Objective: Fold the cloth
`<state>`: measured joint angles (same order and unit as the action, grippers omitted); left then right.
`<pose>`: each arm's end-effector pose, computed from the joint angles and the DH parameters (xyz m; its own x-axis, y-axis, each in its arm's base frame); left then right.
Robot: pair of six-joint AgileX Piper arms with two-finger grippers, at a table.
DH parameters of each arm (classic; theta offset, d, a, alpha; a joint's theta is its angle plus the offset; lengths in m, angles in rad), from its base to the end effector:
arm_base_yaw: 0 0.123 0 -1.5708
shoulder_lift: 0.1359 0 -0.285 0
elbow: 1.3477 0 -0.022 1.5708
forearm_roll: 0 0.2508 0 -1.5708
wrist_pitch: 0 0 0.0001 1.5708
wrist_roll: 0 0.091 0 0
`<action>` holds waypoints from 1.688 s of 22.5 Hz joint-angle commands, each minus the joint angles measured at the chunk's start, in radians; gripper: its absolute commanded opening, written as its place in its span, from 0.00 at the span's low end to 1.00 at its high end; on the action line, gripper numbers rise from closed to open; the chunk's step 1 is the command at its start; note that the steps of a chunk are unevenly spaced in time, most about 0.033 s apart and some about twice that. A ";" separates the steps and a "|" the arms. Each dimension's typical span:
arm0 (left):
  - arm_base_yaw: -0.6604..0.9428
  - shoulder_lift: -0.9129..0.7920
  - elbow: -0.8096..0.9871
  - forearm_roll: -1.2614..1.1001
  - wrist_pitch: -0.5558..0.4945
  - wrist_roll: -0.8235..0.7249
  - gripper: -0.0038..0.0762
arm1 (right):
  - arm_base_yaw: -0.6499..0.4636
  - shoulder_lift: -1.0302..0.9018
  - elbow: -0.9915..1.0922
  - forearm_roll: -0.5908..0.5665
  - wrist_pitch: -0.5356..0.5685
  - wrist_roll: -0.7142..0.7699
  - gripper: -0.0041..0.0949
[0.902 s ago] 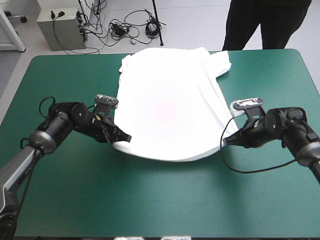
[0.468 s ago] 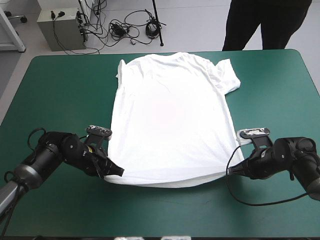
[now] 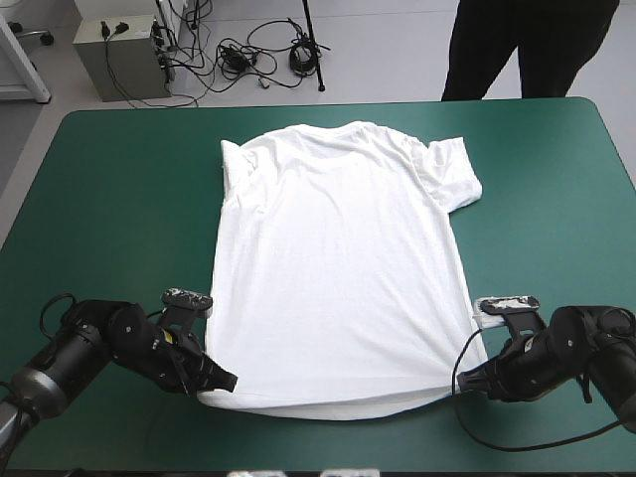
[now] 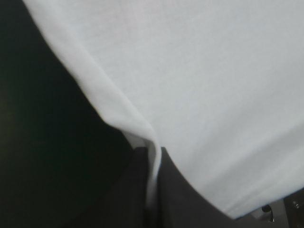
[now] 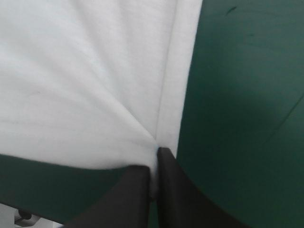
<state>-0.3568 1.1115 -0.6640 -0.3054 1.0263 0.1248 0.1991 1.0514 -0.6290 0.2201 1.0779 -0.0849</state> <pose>0.1509 -0.0812 0.2393 -0.9310 0.3088 -0.1945 0.3524 0.8992 -0.2592 0.1458 0.0473 0.2375 -0.9709 -0.1753 -0.1632 -0.2057 0.9594 0.1930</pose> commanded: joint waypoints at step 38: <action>0.034 0.387 -0.749 0.439 -0.021 -0.271 0.76 | 0.001 0.135 -0.535 -0.271 -0.129 0.205 0.55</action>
<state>-0.3463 1.4437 -1.3549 0.1217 1.0432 -0.1312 0.1991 1.1734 -1.1070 -0.0376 0.9973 0.1214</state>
